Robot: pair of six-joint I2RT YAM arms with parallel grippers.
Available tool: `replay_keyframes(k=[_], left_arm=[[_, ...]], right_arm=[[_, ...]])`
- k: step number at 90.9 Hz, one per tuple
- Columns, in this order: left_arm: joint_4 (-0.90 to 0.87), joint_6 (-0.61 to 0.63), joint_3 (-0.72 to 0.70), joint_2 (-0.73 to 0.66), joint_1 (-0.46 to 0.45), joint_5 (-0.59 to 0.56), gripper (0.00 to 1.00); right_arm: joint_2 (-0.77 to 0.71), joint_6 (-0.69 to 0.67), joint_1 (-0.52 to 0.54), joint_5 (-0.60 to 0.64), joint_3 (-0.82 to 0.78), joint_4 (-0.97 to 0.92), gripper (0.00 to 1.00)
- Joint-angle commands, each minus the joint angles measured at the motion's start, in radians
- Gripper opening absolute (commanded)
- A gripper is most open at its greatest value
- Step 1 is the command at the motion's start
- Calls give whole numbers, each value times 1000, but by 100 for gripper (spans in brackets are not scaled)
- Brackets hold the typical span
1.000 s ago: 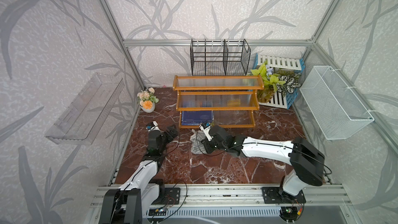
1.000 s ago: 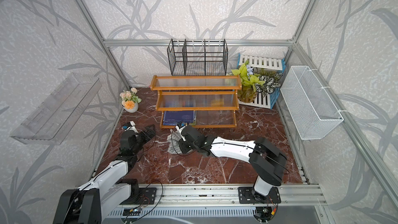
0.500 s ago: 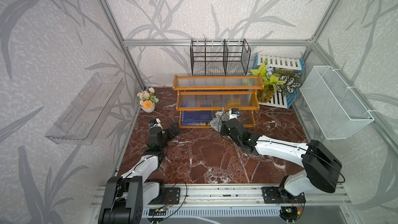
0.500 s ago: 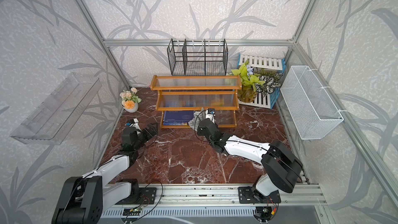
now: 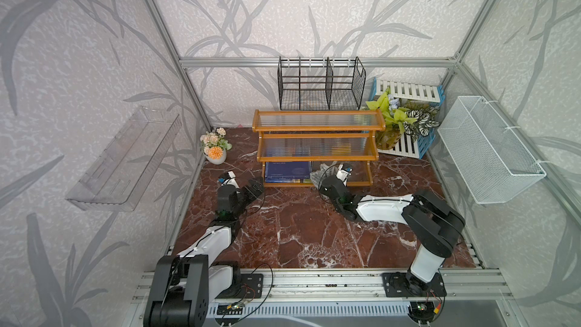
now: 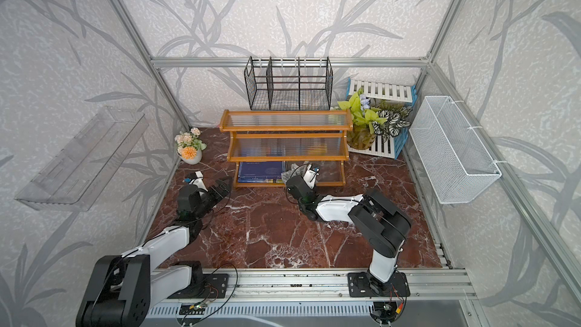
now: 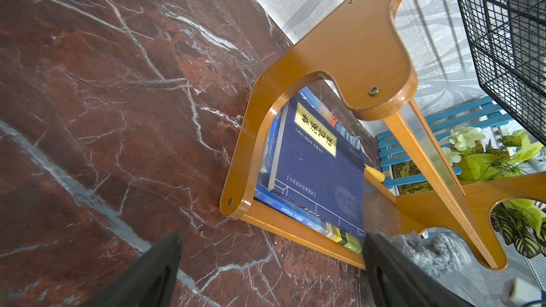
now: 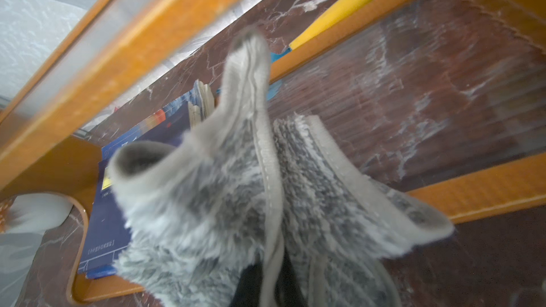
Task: Wipe the bookshelf clean with a cloth
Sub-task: Wipe the dust from the shelf.
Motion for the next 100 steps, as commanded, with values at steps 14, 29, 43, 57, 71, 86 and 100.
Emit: replay_keyframes(k=[14, 29, 43, 57, 71, 86, 100], left_arm=[[31, -13, -22, -18, -33, 18, 100], [35, -11, -24, -10, -44, 15, 100], [42, -13, -25, 3, -44, 14, 100], [47, -16, -25, 5, -44, 15, 100], [45, -15, -26, 2, -44, 10, 100], [41, -14, -26, 2, -44, 5, 100], [40, -16, -26, 1, -44, 1, 100]], right_arm=[[141, 117, -17, 48, 26, 254, 0], [229, 179, -62, -15, 14, 427, 0], [255, 246, -95, -25, 47, 342, 0], [252, 328, -129, -42, 78, 181, 0], [236, 375, -158, -13, 85, 36, 0], [193, 433, -212, 14, 10, -15, 0], [106, 490, -253, 57, -70, -92, 0]])
